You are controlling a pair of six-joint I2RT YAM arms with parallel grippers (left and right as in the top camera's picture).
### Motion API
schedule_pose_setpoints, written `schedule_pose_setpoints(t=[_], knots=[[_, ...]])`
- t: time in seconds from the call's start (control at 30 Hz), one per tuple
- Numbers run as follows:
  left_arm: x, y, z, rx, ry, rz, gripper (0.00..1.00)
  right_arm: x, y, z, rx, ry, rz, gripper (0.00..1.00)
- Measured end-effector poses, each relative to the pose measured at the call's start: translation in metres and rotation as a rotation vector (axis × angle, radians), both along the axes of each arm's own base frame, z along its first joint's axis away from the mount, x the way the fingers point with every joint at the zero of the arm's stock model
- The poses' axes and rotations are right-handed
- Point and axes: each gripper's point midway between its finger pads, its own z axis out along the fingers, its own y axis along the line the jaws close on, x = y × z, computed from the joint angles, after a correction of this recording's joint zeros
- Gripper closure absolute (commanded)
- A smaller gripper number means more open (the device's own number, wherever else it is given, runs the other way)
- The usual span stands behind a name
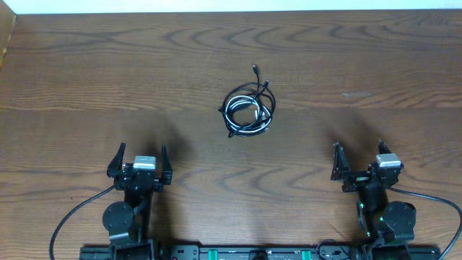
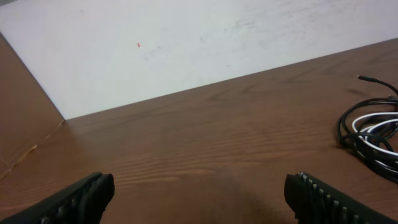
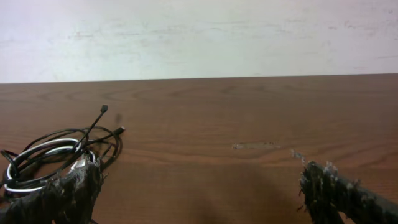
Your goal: Untangle cables
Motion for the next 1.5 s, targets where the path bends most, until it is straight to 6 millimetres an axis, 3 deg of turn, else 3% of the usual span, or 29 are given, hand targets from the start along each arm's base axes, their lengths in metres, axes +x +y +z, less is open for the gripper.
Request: schedule_pose_setpoints(t=[0.9,1.2,1.37,1.43,1.5], knots=[[0.0,0.0,0.0,-0.001,0.0,-0.001,0.08,0.0,0.001,0.002,0.001,-0.007,0.008,0.01],[-0.001,-0.004,0.002,-0.127,0.009,-0.009,0.08,-0.002,0.015,0.009,-0.023,-0.04,0.091,0.01],[-0.001,-0.01,0.003,-0.177,0.078,-0.038,0.08,-0.007,0.021,0.04,-0.068,-0.099,0.125,0.01],[0.001,-0.013,0.015,-0.191,0.091,-0.054,0.08,-0.008,0.022,0.056,-0.075,-0.112,0.133,0.01],[0.005,-0.017,0.041,-0.204,0.097,-0.082,0.08,-0.008,0.023,0.07,-0.087,-0.098,0.139,0.01]])
